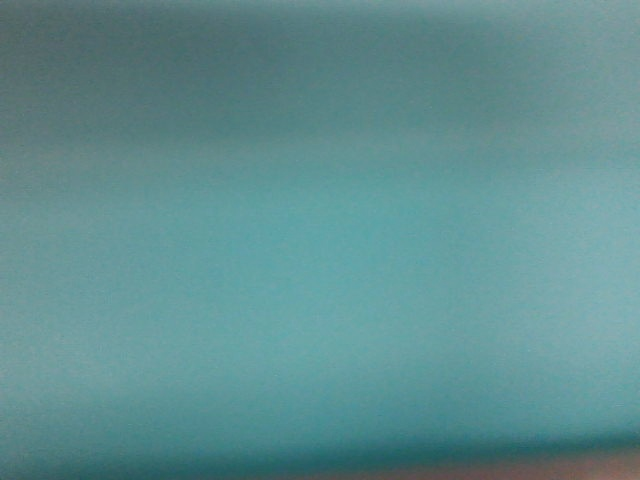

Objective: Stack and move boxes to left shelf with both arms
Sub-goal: 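Keep gripping the bin rims with both grippers as the base drives on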

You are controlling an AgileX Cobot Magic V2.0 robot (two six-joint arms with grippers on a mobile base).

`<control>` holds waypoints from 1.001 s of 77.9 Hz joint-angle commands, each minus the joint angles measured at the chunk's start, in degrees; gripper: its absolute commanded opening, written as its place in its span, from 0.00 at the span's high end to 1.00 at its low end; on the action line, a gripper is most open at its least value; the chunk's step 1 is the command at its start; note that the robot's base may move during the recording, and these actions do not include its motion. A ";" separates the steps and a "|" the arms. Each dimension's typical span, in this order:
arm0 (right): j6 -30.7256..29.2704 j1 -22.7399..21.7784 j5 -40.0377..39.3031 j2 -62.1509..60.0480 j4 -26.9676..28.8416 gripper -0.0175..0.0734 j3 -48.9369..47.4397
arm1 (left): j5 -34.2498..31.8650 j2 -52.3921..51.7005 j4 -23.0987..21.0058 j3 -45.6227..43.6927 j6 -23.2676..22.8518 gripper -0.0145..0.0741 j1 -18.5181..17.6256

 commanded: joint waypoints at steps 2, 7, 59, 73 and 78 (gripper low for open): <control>0.44 -0.10 1.12 -1.48 -1.93 0.75 -1.88 | 2.07 -1.88 -4.86 -1.99 -0.12 0.83 -0.63; 0.44 -0.10 1.12 -1.48 -1.93 0.75 -1.88 | 2.07 -1.88 -4.08 -1.99 -0.12 0.83 -0.63; 0.44 -0.10 1.17 -1.48 -1.93 0.75 -1.88 | -0.65 -1.88 13.39 -1.99 -0.12 0.83 -0.63; 0.44 -0.10 1.17 -1.48 -1.93 0.75 -1.88 | -0.65 -1.88 13.39 -1.99 -0.12 0.83 -0.63; 0.44 -0.10 1.17 -1.48 -1.93 0.75 -1.88 | -0.65 -1.88 13.39 -1.99 -0.12 0.83 -0.63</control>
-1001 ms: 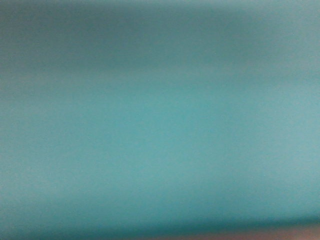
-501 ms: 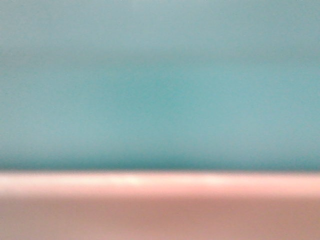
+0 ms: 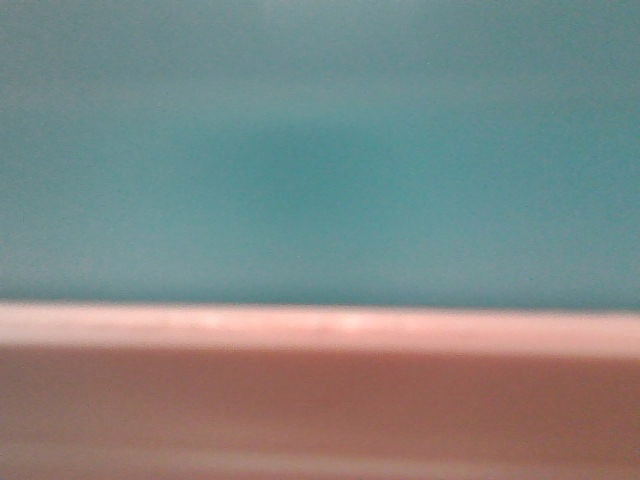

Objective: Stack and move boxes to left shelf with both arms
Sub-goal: 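Keep gripping the bin rims with both grippers as the base drives on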

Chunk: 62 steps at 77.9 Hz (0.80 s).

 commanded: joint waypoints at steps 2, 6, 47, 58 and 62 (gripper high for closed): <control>-0.04 -0.10 2.90 -1.48 -2.70 0.75 -1.88 | 1.86 -1.88 2.90 -1.99 -0.12 0.83 -0.39; -0.04 -0.10 2.90 -1.48 -2.70 0.75 -1.88 | 1.86 -1.88 2.78 -1.99 -0.12 0.83 -0.39; -0.04 -0.10 2.84 -1.48 -2.70 0.75 -1.88 | 1.86 -1.88 2.78 -1.99 -0.12 0.83 -0.39; -0.04 -0.10 2.84 -1.48 -2.70 0.75 -1.88 | 1.86 -1.88 2.78 -1.99 -0.12 0.83 -0.39; -0.04 -0.10 2.84 -1.48 -2.70 0.75 -1.88 | 1.86 -1.88 2.89 -1.99 -0.12 0.83 -0.39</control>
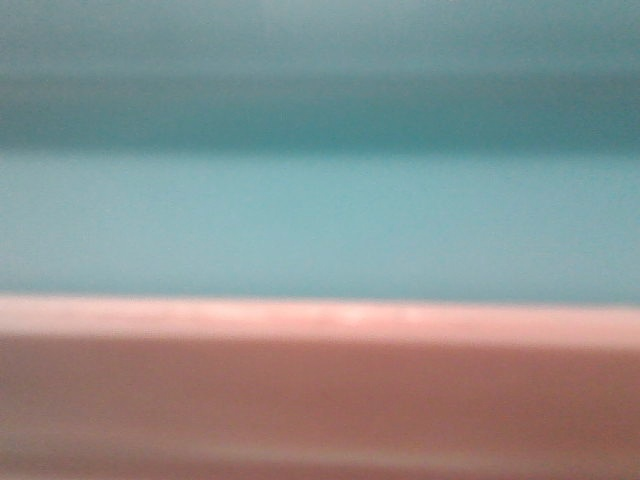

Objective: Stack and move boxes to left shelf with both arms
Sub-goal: 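Keep gripping the bin rims with both grippers as the base drives on, then raise the held stacked bins with both grippers above the shelf edge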

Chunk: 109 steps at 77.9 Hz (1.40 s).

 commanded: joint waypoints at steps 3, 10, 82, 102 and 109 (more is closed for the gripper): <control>-0.15 -0.10 2.74 -1.48 -2.84 0.75 -1.88 | 2.00 -1.88 2.77 -1.99 -0.12 0.83 -0.39; -0.15 -0.10 2.74 -1.48 -2.84 0.75 -1.88 | 2.00 -1.88 2.77 -1.99 -0.12 0.83 -0.39; -0.15 -0.10 2.79 -1.48 -2.84 0.75 -1.88 | 2.00 -1.88 2.66 -1.99 -0.12 0.83 -0.39; -0.15 -0.10 2.79 -1.48 -2.84 0.75 -1.88 | 2.00 -1.88 2.55 -1.99 -0.12 0.83 -0.39; -0.15 -0.10 2.79 -1.48 -2.84 0.75 -1.88 | 2.00 -1.88 2.55 -1.99 -0.12 0.83 -0.39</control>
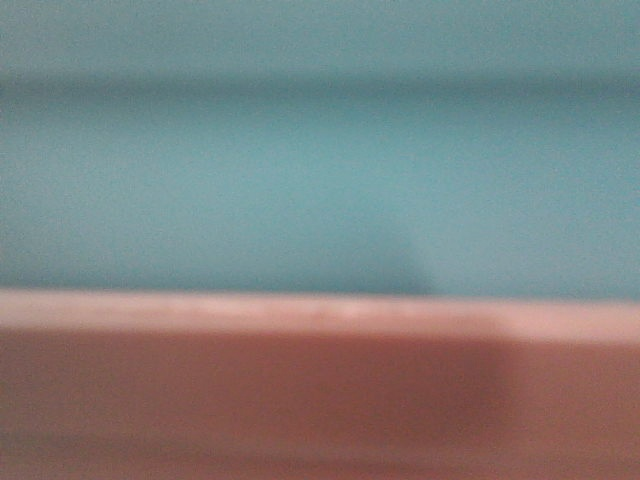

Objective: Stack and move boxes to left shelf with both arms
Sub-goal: 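Raise the held stacked bins with both grippers above the shelf edge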

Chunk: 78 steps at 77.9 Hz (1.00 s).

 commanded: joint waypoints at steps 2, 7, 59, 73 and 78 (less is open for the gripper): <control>-0.15 -0.10 2.81 -1.48 -2.84 0.75 -1.88 | 2.12 -1.88 2.43 -1.99 -0.12 0.83 -0.39; -0.15 -0.10 2.81 -1.48 -2.84 0.75 -1.88 | 2.12 -1.88 2.43 -1.99 -0.12 0.83 -0.39; -0.15 -0.10 2.81 -1.48 -2.84 0.75 -1.88 | 2.12 -1.88 2.43 -1.99 -0.12 0.83 -0.39; -0.15 -0.10 2.81 -1.48 -2.84 0.75 -1.88 | 2.12 -1.88 2.43 -1.99 -0.12 0.83 -0.39; -0.15 -0.10 2.81 -1.48 -2.84 0.75 -1.88 | 2.12 -1.88 2.43 -1.99 -0.12 0.83 -0.39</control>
